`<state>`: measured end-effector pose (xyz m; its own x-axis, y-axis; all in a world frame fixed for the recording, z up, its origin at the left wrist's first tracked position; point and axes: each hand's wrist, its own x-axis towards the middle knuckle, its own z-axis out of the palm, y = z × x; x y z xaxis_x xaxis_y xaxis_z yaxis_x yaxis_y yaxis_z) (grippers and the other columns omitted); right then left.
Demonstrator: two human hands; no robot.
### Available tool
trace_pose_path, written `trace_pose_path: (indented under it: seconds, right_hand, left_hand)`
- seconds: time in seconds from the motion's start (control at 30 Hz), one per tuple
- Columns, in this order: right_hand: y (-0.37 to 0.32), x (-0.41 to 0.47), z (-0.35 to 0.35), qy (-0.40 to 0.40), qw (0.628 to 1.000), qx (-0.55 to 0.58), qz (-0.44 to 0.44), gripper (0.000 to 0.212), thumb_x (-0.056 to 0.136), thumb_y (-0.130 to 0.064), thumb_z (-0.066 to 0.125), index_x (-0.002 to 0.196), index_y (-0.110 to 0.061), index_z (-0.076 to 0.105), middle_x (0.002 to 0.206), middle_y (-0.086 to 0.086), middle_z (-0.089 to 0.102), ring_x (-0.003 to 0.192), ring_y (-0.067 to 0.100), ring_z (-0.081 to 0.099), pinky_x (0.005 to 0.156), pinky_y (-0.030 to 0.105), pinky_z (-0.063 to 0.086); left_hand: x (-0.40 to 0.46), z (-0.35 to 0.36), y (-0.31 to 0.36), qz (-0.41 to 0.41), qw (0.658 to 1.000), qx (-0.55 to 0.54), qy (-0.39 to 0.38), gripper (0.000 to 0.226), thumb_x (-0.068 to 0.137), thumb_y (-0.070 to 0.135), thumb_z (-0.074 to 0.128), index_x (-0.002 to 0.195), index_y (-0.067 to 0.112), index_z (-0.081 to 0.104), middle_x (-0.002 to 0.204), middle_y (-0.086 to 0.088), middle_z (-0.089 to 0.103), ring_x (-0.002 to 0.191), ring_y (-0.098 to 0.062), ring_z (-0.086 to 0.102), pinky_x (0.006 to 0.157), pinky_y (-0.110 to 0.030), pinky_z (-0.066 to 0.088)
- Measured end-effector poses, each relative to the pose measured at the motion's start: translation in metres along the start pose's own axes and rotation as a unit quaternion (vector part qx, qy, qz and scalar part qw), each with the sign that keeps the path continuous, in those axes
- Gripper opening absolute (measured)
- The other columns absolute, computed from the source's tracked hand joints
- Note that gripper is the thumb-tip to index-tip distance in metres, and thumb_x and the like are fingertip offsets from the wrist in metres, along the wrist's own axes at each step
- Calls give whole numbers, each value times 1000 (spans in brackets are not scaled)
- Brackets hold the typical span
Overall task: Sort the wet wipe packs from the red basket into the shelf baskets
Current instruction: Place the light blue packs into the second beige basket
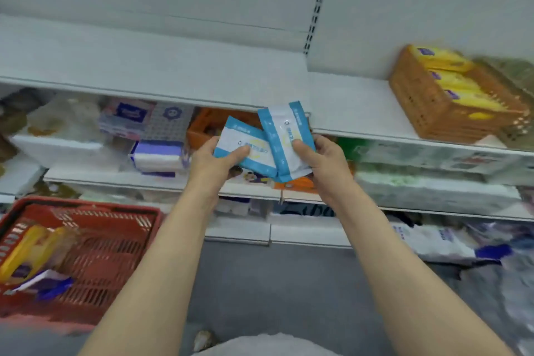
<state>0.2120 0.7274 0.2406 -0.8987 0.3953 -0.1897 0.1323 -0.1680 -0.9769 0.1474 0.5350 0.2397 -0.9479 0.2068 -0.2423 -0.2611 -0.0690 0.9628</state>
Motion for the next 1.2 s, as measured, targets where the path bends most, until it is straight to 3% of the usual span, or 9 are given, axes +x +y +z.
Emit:
trace_pose_path:
  seconds: [0.13,0.33,0.43,0.6,0.77,0.83,0.93,1.1,1.2]
  right_hand:
    - [-40,-30,-125,43,998,-16,-50,11,92,-13,67,103,-10,67,94,9,74,77,19,69,62,28,55]
    - [-84,-74,-291,94,992,-25,-85,19,90,-18,71,108,-12,69,110,12,74,95,25,69,84,42,56]
    - [-97,-87,-358,145,984,-19,-105,22,87,-21,75,107,-15,71,109,11,74,95,25,69,87,45,55]
    - [-114,-90,-444,235,964,18,-122,24,83,-17,78,105,-13,70,105,12,74,87,23,70,78,43,56]
    - [-129,-60,-520,291,948,12,-130,24,81,-15,80,99,-12,65,101,10,73,78,17,71,66,30,57]
    - [-137,-42,-557,311,940,-7,-138,24,80,-17,81,98,-13,66,103,10,73,83,20,71,70,33,58]
    - [-158,-15,-615,333,931,-47,-141,22,82,-22,80,100,-15,70,106,14,73,88,26,71,79,41,58]
    - [-207,25,-707,351,922,-104,-126,22,83,-20,78,103,-11,72,99,9,73,81,18,69,71,29,58]
    - [-225,50,-748,371,911,-141,-115,25,82,-21,80,105,-15,70,100,4,68,79,12,69,66,24,56]
  left_hand:
    - [-27,113,20,15,989,79,-128,25,79,11,77,102,12,70,97,-5,76,87,-20,73,76,-32,59]
    - [-78,280,26,16,970,102,-222,24,79,10,76,102,10,70,92,-3,76,77,-11,73,66,-22,57]
    - [-98,349,19,25,976,62,-208,19,81,8,75,99,12,69,89,0,75,67,-5,71,53,-16,52]
    - [-100,428,15,54,984,44,-164,24,80,13,77,103,15,69,98,-1,75,87,-16,73,78,-33,58]
    - [-67,521,18,122,984,15,-131,27,81,18,77,105,17,67,101,3,73,88,-12,71,75,-29,57]
    - [-50,566,15,138,982,-5,-130,26,82,16,76,106,16,67,100,3,72,87,-11,70,73,-27,57]
    - [-28,640,16,138,980,-43,-134,20,83,12,74,101,17,65,96,5,71,79,-5,68,68,-20,57]
    - [7,742,14,110,984,-20,-138,15,81,23,77,90,25,65,96,7,72,89,-14,71,79,-35,58]
    - [17,785,19,103,986,-30,-131,16,82,22,75,95,23,65,95,9,71,87,-8,69,73,-25,56]
